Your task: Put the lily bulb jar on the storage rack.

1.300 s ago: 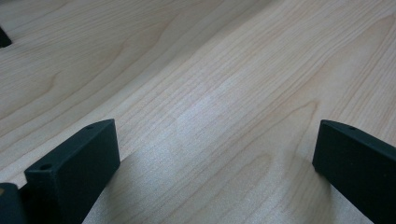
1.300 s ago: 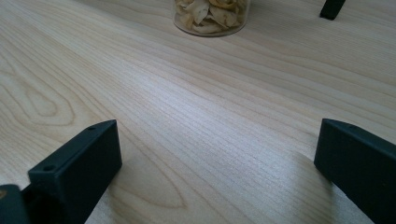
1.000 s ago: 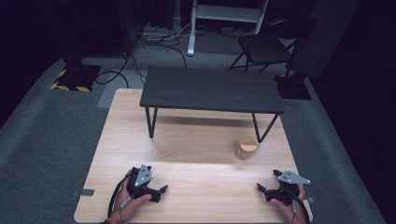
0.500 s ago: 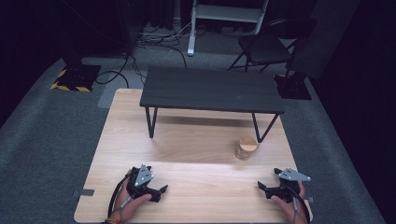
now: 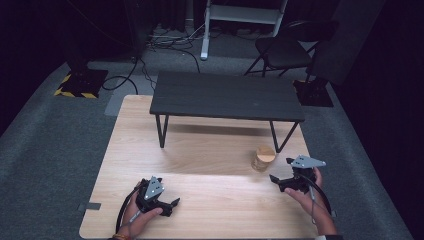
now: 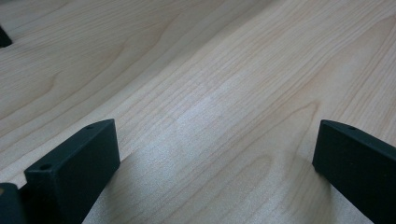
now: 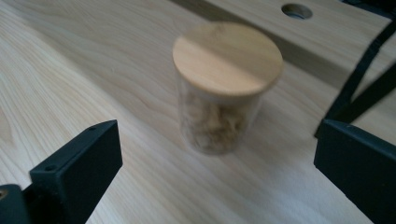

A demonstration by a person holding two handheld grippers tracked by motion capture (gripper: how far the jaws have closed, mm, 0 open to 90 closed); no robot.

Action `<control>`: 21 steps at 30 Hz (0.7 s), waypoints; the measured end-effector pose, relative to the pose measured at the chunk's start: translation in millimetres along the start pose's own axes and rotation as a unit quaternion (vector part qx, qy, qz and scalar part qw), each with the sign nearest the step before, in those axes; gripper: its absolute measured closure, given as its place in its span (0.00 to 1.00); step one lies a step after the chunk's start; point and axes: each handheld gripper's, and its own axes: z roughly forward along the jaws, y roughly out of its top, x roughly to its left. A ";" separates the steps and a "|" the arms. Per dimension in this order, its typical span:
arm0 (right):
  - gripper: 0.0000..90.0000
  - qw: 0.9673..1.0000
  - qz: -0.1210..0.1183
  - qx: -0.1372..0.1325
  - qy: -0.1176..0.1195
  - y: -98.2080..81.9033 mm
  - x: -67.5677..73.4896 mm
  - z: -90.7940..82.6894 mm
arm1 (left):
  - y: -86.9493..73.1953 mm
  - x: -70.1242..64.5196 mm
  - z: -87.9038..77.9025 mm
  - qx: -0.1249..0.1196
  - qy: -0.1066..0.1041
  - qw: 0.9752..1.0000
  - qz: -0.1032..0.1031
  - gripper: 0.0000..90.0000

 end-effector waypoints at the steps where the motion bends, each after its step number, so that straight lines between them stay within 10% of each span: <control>1: 0.01 1.000 -0.004 -0.001 0.003 4.1 -1.1 2.0 | -0.1 0.1 0.1 0.000 0.000 1.000 0.000 0.01; 21: 0.06 0.999 0.020 0.031 0.020 37.0 -17.6 50.4 | 0.0 0.1 0.2 0.000 0.000 1.000 0.000 0.01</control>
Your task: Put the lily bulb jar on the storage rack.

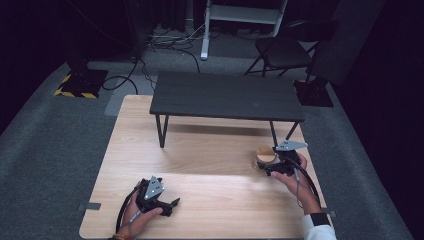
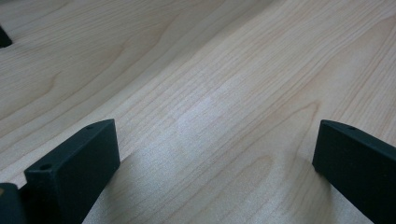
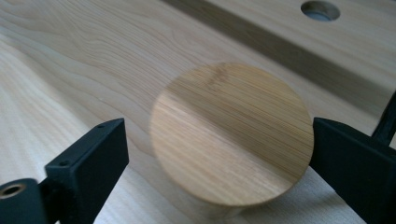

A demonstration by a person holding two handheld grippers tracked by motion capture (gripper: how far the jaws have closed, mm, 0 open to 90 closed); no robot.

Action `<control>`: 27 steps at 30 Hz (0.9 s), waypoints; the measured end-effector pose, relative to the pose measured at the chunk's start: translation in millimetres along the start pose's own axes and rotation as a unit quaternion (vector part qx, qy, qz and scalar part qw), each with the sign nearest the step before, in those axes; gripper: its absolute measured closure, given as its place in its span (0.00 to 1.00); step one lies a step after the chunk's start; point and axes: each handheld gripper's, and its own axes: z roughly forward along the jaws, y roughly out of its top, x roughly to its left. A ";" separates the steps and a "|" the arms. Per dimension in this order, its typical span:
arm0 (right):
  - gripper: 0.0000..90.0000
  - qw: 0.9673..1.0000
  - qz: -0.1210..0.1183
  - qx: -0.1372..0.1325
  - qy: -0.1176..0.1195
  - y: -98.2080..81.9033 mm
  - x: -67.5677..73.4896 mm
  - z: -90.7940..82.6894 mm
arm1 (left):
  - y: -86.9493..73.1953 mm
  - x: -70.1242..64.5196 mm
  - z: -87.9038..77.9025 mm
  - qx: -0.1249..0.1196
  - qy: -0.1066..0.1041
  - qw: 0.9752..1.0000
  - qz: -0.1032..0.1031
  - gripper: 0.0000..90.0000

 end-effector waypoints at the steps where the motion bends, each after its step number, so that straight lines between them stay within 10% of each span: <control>1: 0.06 1.000 0.009 0.004 0.004 0.0 -3.8 6.1 | 0.0 0.0 0.0 0.000 0.000 1.000 0.000 0.01; 16: 0.27 1.000 0.015 0.019 -0.004 2.9 -2.0 22.3 | 0.0 0.0 0.0 0.000 0.000 1.000 0.000 0.01; 27: 0.27 1.000 0.019 0.009 0.001 29.2 7.7 -24.5 | 0.1 -0.4 0.4 0.000 0.001 1.000 -0.001 0.01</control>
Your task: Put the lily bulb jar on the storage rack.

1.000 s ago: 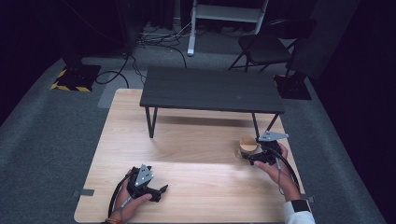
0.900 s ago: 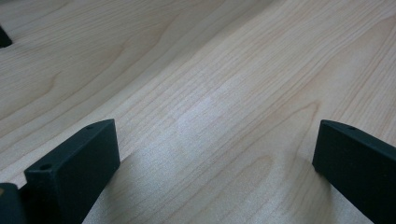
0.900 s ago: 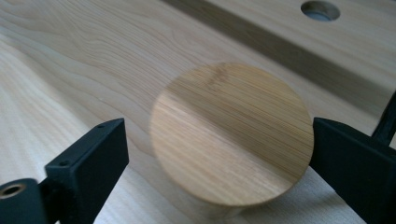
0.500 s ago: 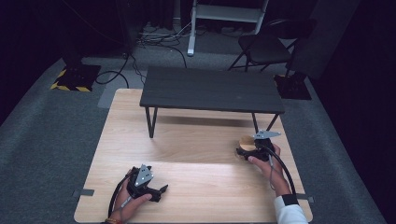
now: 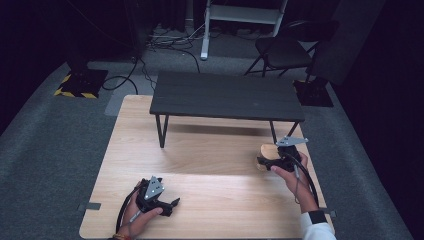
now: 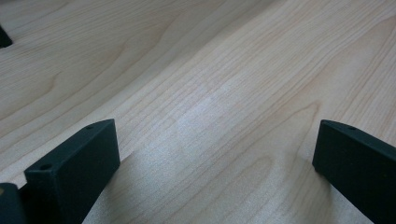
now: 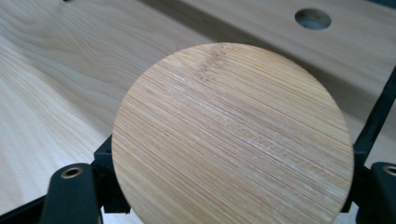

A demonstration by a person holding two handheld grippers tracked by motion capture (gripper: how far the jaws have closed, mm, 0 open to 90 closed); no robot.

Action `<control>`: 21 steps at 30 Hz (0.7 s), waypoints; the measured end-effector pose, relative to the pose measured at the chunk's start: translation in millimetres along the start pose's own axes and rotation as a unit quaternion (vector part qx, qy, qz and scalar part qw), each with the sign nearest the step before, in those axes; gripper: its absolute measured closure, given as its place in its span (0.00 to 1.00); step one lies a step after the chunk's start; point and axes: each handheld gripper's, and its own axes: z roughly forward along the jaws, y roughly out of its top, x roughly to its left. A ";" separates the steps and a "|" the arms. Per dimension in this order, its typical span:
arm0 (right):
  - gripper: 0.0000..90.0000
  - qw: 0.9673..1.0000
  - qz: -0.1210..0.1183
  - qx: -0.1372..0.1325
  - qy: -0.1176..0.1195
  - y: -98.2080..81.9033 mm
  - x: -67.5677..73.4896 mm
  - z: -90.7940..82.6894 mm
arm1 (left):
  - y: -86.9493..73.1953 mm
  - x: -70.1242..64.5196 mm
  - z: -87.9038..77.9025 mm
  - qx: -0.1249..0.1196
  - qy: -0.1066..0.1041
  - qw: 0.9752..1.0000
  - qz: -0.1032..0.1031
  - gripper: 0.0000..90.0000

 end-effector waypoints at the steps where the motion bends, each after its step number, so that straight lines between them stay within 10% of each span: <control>1: 0.27 1.000 -0.002 -0.001 0.001 3.7 0.4 -4.6 | 0.0 0.0 0.0 0.000 0.000 1.000 0.000 0.01; 21: 0.27 0.999 -0.040 -0.006 0.019 88.0 8.4 -51.3 | 0.1 0.0 0.2 0.000 0.000 1.000 0.000 0.01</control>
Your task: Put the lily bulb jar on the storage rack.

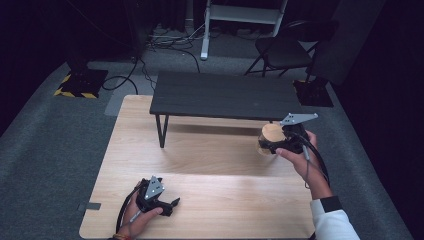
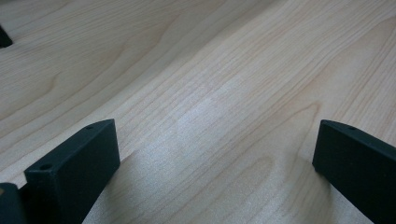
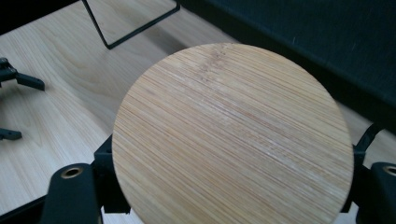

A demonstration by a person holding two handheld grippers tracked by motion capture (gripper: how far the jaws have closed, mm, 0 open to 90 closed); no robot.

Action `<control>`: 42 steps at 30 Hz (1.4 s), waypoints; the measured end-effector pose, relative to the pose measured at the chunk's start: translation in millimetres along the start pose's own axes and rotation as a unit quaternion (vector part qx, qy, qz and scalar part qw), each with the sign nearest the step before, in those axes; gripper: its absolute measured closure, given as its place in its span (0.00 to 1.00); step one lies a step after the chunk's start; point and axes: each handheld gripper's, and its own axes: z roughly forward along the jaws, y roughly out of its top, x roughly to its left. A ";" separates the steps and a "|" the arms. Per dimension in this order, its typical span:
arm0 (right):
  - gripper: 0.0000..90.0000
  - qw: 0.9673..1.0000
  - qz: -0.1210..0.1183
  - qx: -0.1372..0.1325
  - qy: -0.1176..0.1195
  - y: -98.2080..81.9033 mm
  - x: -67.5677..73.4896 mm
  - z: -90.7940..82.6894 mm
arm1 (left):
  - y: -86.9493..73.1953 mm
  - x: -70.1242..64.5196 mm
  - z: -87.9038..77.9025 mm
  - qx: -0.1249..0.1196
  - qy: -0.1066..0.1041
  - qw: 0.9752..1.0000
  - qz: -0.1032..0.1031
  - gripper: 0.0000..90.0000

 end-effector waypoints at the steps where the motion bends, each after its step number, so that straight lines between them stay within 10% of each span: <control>1: 0.27 1.000 -0.003 -0.002 0.000 4.7 0.2 -2.3 | 0.0 0.0 0.0 0.000 0.000 1.000 0.000 0.01; 16: 0.27 0.999 -0.026 -0.024 -0.013 73.2 4.1 -23.3 | 0.0 0.0 0.0 0.000 0.000 1.000 0.000 0.01; 25: 0.27 0.999 -0.011 -0.011 -0.038 111.5 -2.4 -6.4 | 0.1 0.1 -0.1 0.000 0.000 1.000 0.000 0.01; 42: 0.27 0.998 0.016 0.009 -0.060 115.4 -17.7 34.2 | 0.3 0.1 0.2 0.000 0.000 1.000 0.000 0.01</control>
